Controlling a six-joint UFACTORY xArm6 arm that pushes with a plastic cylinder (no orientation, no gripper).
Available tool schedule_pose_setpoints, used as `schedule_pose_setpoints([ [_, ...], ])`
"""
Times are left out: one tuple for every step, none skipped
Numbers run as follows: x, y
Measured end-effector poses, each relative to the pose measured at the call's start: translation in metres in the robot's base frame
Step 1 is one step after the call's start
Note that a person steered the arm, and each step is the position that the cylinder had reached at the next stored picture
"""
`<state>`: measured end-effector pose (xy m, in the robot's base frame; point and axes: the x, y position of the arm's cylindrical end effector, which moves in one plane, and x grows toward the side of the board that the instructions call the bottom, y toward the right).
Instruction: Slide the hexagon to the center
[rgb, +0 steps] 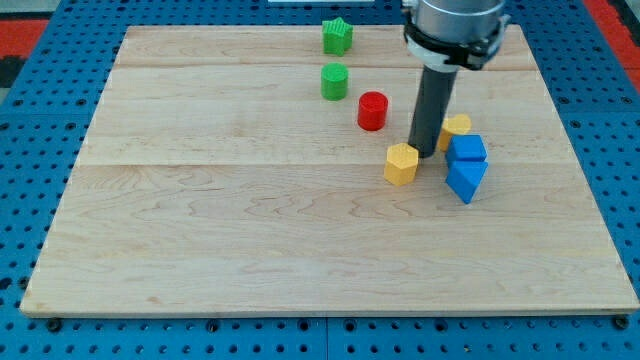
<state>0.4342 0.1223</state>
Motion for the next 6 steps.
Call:
schedule_pose_setpoints([
  [0.02,0.016],
  [0.037,-0.015],
  [0.037,-0.048],
  [0.028,-0.043],
  [0.017,-0.03],
  [0.014,-0.055],
])
